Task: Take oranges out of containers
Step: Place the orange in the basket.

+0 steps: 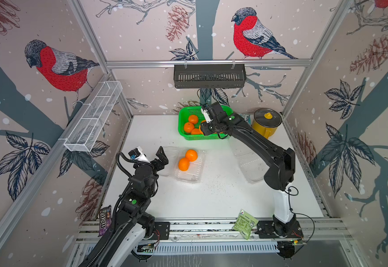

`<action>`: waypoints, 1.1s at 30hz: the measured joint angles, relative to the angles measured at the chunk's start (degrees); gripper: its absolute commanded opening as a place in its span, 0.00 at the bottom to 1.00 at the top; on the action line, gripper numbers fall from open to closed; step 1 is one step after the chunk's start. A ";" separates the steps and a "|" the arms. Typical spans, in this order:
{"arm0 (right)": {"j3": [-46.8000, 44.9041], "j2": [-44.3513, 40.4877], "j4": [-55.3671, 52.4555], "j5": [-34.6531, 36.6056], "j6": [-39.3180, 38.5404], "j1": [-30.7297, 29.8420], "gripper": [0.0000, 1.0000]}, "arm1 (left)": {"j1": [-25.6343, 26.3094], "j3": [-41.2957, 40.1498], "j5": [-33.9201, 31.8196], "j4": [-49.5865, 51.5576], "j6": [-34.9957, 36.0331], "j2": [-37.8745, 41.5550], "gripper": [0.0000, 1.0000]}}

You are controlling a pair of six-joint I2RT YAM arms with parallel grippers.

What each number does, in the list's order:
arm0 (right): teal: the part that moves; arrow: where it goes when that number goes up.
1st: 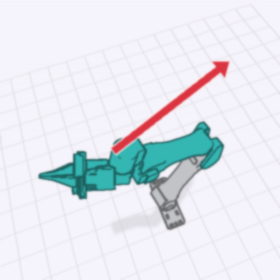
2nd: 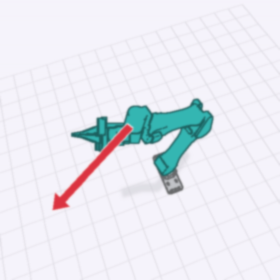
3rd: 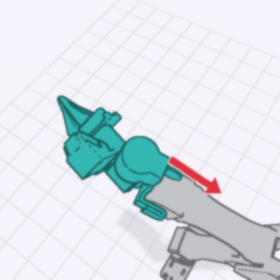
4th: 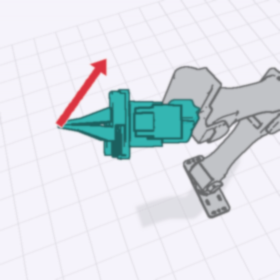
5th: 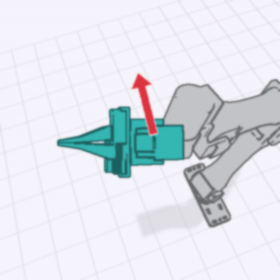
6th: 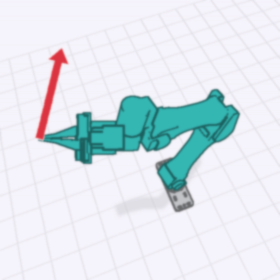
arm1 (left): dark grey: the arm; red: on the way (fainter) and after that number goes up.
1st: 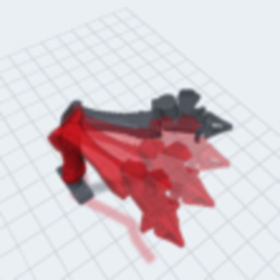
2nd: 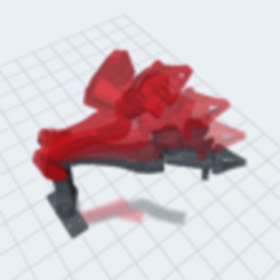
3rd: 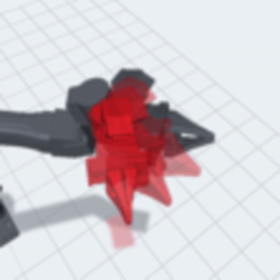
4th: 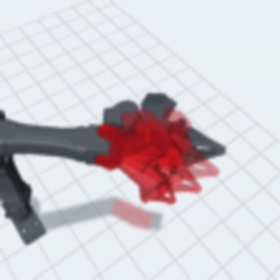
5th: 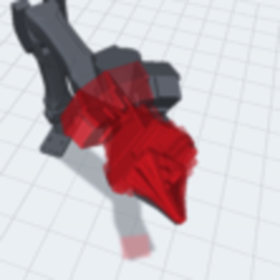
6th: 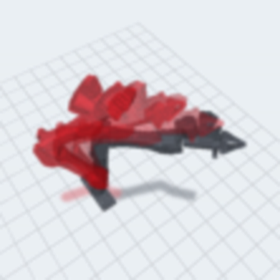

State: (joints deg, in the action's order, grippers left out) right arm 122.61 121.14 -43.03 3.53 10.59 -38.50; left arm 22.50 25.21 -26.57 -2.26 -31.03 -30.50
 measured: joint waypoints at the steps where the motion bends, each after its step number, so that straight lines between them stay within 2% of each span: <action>1: 2.86 2.27 -0.15 -0.63 -0.28 1.40 0.53 | 0.00 0.13 0.00 0.02 0.02 0.02 0.97; 4: 11.47 9.22 -0.24 -3.19 -1.49 4.87 0.54 | 0.00 0.42 -0.04 0.15 0.17 0.24 0.97; 7: 15.85 14.12 0.68 -7.76 -1.55 7.67 0.54 | 0.00 0.57 -0.07 0.15 0.70 0.24 0.97; 14: 14.47 17.94 4.00 -13.77 -1.31 10.80 0.57 | 0.00 0.63 -0.09 0.17 1.01 -0.59 0.97; 23: 11.17 18.78 11.30 -13.88 -1.92 13.27 0.62 | 0.00 0.63 -0.04 0.22 0.96 -1.07 0.97; 28: 11.19 20.28 12.22 -13.25 -1.99 14.80 0.72 | 0.00 0.61 -0.02 0.52 0.90 -0.26 0.97; 33: 11.15 21.00 13.00 -12.66 -3.08 14.91 0.88 | 0.00 0.61 0.07 1.64 0.76 -0.24 0.97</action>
State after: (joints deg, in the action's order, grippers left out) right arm 133.75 142.15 -30.02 -9.13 7.51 -23.59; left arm 22.50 25.82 -26.50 -0.62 -30.26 -30.74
